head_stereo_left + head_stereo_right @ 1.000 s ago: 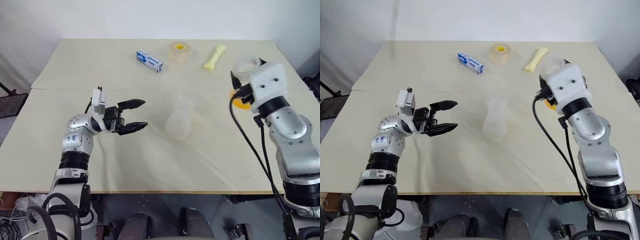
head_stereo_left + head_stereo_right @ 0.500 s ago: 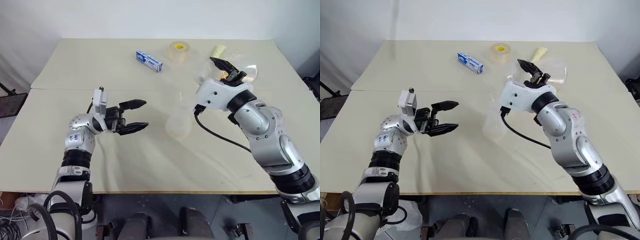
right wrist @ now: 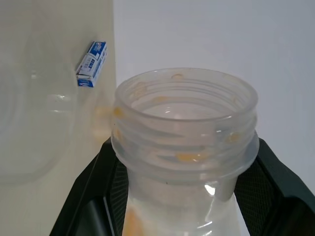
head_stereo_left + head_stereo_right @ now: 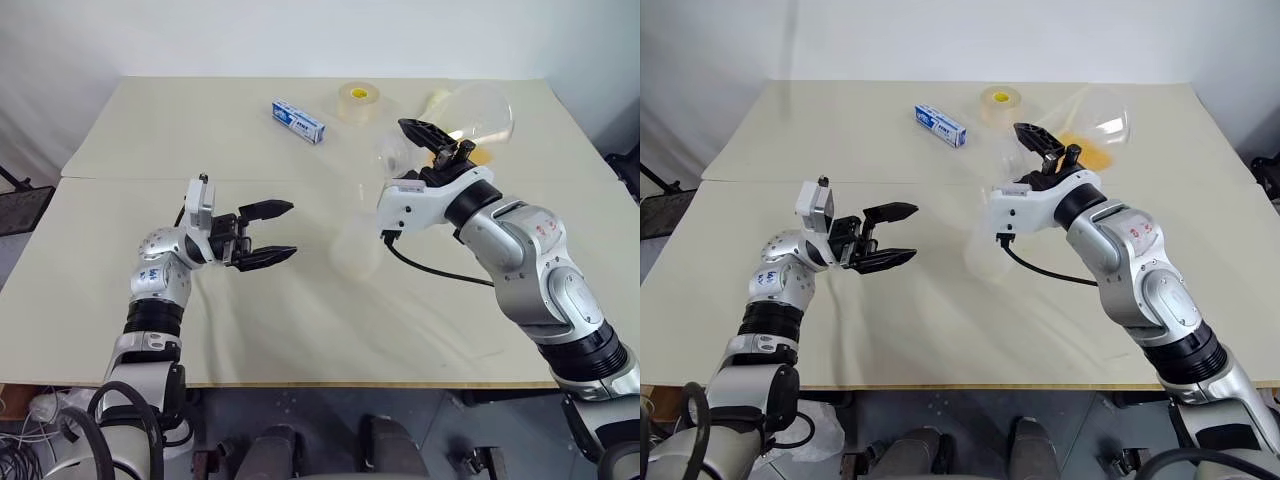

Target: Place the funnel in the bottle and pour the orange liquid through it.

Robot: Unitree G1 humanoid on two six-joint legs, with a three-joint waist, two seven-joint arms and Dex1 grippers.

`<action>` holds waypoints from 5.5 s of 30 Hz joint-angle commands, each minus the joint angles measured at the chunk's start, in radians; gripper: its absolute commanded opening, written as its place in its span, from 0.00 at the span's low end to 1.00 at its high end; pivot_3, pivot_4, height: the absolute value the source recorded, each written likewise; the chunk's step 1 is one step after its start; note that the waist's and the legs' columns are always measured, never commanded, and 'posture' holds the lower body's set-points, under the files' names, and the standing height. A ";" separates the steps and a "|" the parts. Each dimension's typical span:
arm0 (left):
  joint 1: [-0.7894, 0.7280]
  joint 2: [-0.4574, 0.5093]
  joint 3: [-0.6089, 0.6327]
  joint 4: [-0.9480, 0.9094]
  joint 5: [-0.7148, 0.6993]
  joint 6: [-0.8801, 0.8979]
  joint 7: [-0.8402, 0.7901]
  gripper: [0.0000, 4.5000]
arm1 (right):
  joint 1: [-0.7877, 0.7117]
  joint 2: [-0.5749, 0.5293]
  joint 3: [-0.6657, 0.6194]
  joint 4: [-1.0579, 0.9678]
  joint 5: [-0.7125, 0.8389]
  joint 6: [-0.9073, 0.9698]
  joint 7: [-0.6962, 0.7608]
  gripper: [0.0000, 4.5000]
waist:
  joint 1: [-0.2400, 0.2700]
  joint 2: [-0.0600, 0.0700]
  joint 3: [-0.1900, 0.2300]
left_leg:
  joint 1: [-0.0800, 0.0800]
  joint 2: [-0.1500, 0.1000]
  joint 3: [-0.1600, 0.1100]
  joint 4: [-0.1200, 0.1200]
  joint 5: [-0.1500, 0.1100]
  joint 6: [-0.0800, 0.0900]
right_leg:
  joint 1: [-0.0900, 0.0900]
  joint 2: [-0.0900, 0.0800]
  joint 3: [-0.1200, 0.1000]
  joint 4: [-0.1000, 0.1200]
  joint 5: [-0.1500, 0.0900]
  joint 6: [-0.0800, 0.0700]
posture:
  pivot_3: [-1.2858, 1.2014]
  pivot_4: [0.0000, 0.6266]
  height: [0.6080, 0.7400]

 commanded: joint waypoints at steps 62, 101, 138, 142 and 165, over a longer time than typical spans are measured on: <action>-0.083 -0.009 0.006 0.047 -0.004 -0.010 -0.029 1.00 | -0.013 -0.084 -0.125 0.084 -0.207 -0.336 -0.067 0.55 | -0.001 0.000 0.000 | 0.000 0.000 0.000 0.000 0.000 0.000 | 0.000 0.000 0.000 0.000 0.000 0.000 | 0.52 0.24 1.00; -0.079 0.004 -0.012 0.055 0.026 -0.027 -0.042 1.00 | -0.036 -0.082 -0.111 0.111 -0.232 -0.406 -0.074 0.55 | -0.001 0.000 0.000 | 0.000 0.000 0.000 0.000 0.000 0.000 | 0.000 0.000 0.000 0.000 0.000 0.000 | 0.52 0.24 1.00; -0.127 -0.006 -0.018 0.118 0.098 -0.095 0.040 1.00 | 0.031 0.125 -0.231 -0.024 -0.003 -0.135 0.091 0.55 | -0.001 0.000 0.000 | 0.000 0.000 0.000 0.000 0.000 0.000 | 0.000 0.000 -0.001 0.000 0.000 0.000 | 0.52 0.24 1.00; -0.128 -0.004 -0.019 0.115 0.094 -0.077 0.063 1.00 | 0.019 0.237 -0.320 -0.098 0.108 0.100 0.147 0.55 | 0.000 0.000 0.000 | 0.000 0.001 -0.001 0.001 0.000 0.000 | 0.000 0.000 -0.002 0.001 0.000 0.000 | 0.52 0.24 1.00; -0.127 0.023 -0.046 0.116 0.166 0.016 0.185 1.00 | 0.158 0.295 -0.898 0.239 0.855 0.281 0.072 0.55 | -0.004 0.000 0.000 | 0.001 -0.001 -0.002 -0.001 0.000 0.000 | 0.000 -0.001 -0.002 0.003 0.000 0.000 | 0.52 0.24 1.00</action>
